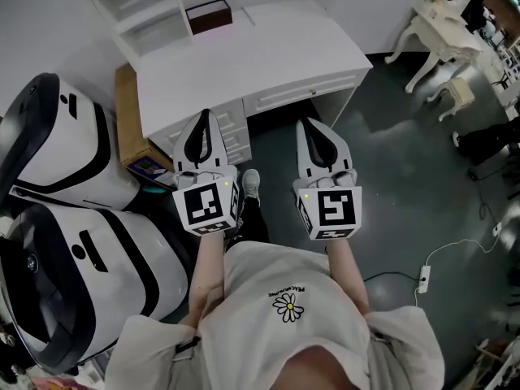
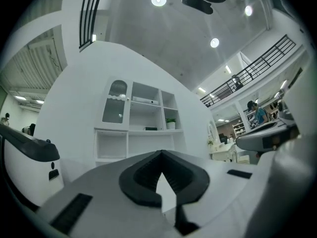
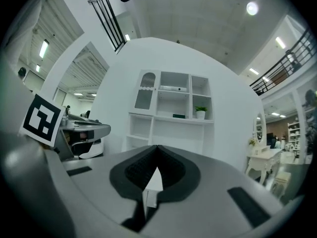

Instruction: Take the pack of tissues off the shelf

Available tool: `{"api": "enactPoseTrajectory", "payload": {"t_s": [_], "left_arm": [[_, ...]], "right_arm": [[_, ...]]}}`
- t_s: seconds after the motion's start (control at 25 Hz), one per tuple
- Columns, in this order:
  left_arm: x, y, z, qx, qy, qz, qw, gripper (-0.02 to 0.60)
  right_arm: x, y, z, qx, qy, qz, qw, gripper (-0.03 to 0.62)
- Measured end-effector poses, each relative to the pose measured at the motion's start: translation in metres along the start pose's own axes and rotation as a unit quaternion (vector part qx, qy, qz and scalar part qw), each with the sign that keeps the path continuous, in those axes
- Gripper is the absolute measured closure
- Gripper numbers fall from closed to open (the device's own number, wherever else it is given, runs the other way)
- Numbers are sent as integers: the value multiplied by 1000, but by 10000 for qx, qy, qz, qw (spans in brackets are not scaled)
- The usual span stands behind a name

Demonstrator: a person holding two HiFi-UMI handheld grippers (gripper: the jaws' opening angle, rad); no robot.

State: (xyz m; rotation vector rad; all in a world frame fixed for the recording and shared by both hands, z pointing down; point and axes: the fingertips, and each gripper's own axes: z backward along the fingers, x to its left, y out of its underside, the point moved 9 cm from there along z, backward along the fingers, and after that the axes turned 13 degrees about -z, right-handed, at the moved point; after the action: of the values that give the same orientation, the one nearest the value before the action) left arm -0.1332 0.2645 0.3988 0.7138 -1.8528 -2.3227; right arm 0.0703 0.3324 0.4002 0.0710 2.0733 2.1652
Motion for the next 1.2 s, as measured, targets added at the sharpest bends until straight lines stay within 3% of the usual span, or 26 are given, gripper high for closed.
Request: {"api": "enactPoseTrajectory", "payload": {"t_s": [0.32,0.8,1.2], "left_arm": [[17,10,-106,-48,168,-33,9998,583],[69,37,-281,-25,206,31,9998,583],[104,68,-378,67,204,17,9998,583]], "right_arm": [[-33,-3,-98,38,146,21,9999,591],[-75,-11,-292,116,175,10,9998,591],[-92,-5,-405,77,151,-12,9999,592]]}}
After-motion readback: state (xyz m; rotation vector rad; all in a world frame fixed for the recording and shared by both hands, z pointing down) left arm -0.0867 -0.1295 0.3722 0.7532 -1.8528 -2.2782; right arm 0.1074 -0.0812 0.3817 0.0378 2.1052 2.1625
